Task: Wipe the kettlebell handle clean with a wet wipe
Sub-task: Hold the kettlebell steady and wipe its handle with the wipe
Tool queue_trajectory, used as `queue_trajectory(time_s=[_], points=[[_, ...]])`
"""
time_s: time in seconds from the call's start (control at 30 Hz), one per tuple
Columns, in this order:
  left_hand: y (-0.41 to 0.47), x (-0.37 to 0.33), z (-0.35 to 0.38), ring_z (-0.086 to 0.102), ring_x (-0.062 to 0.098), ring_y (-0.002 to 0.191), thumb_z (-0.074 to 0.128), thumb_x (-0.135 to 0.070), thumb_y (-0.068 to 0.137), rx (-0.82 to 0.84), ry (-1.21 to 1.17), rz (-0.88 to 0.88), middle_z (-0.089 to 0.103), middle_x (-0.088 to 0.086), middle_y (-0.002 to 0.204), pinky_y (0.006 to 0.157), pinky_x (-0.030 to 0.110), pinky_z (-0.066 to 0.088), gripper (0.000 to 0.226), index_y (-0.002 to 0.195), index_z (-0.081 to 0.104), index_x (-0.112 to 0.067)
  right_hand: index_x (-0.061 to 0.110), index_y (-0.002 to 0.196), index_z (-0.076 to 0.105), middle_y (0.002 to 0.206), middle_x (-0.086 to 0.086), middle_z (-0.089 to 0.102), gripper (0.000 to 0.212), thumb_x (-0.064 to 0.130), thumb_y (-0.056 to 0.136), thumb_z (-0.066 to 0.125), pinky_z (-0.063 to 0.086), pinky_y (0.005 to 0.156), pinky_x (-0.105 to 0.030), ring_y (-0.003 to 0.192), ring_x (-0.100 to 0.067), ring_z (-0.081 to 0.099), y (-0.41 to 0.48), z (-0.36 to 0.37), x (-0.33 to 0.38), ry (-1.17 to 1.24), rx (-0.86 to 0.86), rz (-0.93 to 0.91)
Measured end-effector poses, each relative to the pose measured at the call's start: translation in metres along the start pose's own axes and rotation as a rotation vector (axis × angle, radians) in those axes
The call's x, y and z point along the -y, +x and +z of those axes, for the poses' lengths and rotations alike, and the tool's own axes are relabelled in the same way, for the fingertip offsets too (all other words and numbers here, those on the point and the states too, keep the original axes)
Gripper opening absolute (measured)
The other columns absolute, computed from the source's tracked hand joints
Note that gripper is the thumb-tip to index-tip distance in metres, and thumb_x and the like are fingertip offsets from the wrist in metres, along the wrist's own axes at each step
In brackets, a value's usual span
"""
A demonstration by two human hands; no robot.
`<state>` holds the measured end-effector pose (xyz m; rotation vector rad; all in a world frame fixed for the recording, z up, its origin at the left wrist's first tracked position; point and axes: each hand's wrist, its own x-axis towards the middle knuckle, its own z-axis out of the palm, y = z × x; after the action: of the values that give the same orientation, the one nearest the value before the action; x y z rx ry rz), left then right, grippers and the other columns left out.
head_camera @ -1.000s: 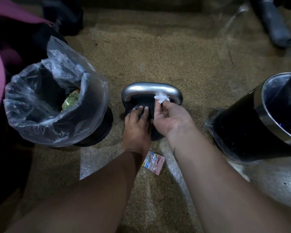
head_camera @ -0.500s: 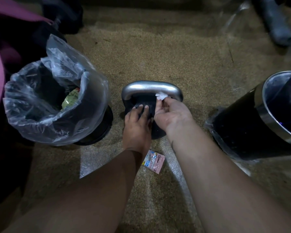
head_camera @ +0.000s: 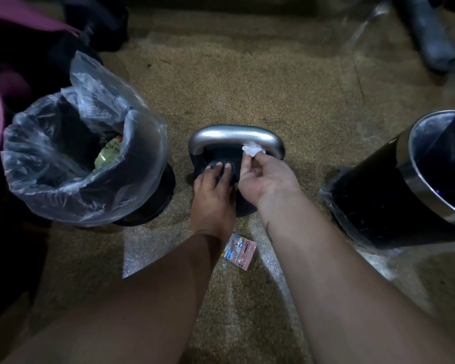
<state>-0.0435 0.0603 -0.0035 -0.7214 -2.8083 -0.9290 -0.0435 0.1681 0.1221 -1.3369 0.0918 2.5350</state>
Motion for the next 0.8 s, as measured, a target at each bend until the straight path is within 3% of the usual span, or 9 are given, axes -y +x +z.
queue_trajectory(time_s=[0.1, 0.27, 0.4, 0.57, 0.73, 0.8], points=[[0.000, 0.002, 0.006, 0.043, 0.031, 0.130, 0.061, -0.013, 0.095, -0.042, -0.124, -0.060, 0.050, 0.013, 0.140, 0.109, 0.044, 0.038, 0.043, 0.138, 0.055, -0.012, -0.005, 0.084, 0.058, 0.093, -0.008, 0.065, 0.014, -0.003, 0.096, 0.050, 0.046, 0.099, -0.020, 0.119, -0.015, 0.058, -0.002, -0.001, -0.001, -0.010, 0.017, 0.006], [0.001, 0.005, 0.010, 0.044, 0.033, 0.128, 0.060, -0.015, 0.096, -0.051, -0.110, -0.035, 0.051, 0.014, 0.140, 0.108, 0.043, 0.039, 0.043, 0.139, 0.054, -0.011, -0.005, 0.094, 0.062, 0.092, -0.008, 0.065, 0.011, -0.004, 0.095, 0.051, 0.047, 0.098, -0.021, 0.118, -0.016, 0.059, -0.002, 0.001, -0.001, -0.026, 0.018, 0.002], [-0.001, 0.003, 0.008, 0.044, 0.035, 0.128, 0.057, -0.017, 0.097, -0.038, -0.114, -0.040, 0.051, 0.015, 0.139, 0.108, 0.047, 0.039, 0.042, 0.138, 0.055, -0.010, -0.005, 0.086, 0.060, 0.082, -0.008, 0.063, 0.012, -0.004, 0.095, 0.051, 0.047, 0.098, -0.021, 0.117, -0.016, 0.060, -0.003, -0.003, -0.002, -0.033, 0.038, 0.005], [-0.001, -0.002, -0.003, 0.036, 0.029, 0.137, 0.059, -0.009, 0.089, -0.003, 0.000, 0.011, 0.045, 0.010, 0.147, 0.113, 0.043, 0.034, 0.050, 0.139, 0.053, -0.016, -0.004, 0.082, 0.056, 0.089, -0.006, 0.061, 0.017, -0.003, 0.097, 0.048, 0.043, 0.102, -0.021, 0.122, -0.016, 0.056, 0.000, 0.000, 0.000, -0.022, 0.015, -0.018], [0.000, 0.002, 0.004, 0.043, 0.033, 0.129, 0.062, -0.013, 0.094, -0.034, -0.092, -0.036, 0.051, 0.013, 0.140, 0.108, 0.043, 0.038, 0.044, 0.138, 0.055, -0.011, -0.007, 0.092, 0.061, 0.083, -0.010, 0.063, 0.010, -0.005, 0.094, 0.051, 0.047, 0.097, -0.020, 0.116, -0.018, 0.060, -0.003, -0.005, -0.003, -0.045, 0.066, -0.008], [0.000, 0.006, 0.010, 0.043, 0.033, 0.130, 0.060, -0.016, 0.096, -0.052, -0.070, -0.022, 0.050, 0.012, 0.141, 0.109, 0.040, 0.038, 0.043, 0.139, 0.054, -0.013, -0.005, 0.086, 0.059, 0.083, -0.009, 0.061, 0.014, -0.004, 0.096, 0.050, 0.045, 0.100, -0.019, 0.119, -0.016, 0.058, -0.001, -0.004, -0.002, -0.055, 0.043, -0.020]])
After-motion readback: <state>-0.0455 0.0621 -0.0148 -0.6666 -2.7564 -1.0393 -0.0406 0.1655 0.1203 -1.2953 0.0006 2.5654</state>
